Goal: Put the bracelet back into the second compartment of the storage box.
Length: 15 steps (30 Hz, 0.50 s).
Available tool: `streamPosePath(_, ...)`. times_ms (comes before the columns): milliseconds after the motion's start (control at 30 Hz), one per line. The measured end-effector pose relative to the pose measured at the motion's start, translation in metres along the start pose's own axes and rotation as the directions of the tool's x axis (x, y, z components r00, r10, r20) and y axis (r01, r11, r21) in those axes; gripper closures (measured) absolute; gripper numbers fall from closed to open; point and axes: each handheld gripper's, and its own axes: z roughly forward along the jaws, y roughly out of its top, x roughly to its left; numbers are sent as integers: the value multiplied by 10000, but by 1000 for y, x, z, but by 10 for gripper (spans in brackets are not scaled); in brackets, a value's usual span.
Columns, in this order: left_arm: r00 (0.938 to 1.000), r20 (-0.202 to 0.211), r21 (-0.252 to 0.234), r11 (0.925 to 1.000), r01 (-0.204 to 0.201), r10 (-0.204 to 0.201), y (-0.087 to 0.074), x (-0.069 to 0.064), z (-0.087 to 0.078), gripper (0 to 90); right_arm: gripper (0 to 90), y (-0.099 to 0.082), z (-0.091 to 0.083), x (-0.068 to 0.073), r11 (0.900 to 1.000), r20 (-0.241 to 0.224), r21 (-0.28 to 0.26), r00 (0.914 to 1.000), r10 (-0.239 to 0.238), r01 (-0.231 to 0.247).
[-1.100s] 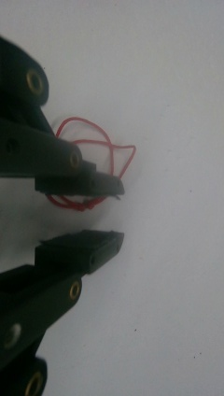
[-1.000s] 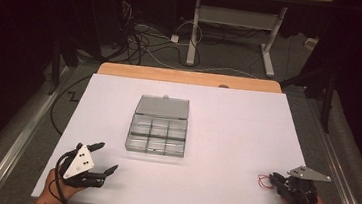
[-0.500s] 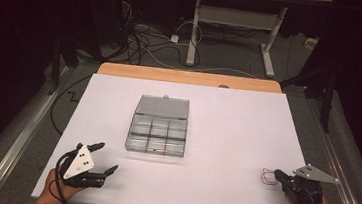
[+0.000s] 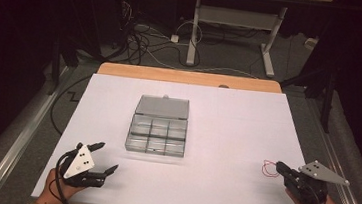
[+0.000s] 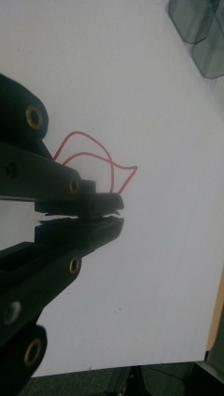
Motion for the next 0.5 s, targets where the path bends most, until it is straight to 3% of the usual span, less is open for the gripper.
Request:
streamPosePath(233, 10000, 44, 40, 10000, -12, 12, 0, -1, 1, 191, 881, 13, -2, 6, 9989, -161, -444, 9998, -140, 133)
streamPosePath(500, 10000, 11, 11, 10000, 21, -21, 0, -1, 1, 190, 881, 33, 0, 23, 9950, -499, -876, 9974, -515, 470)
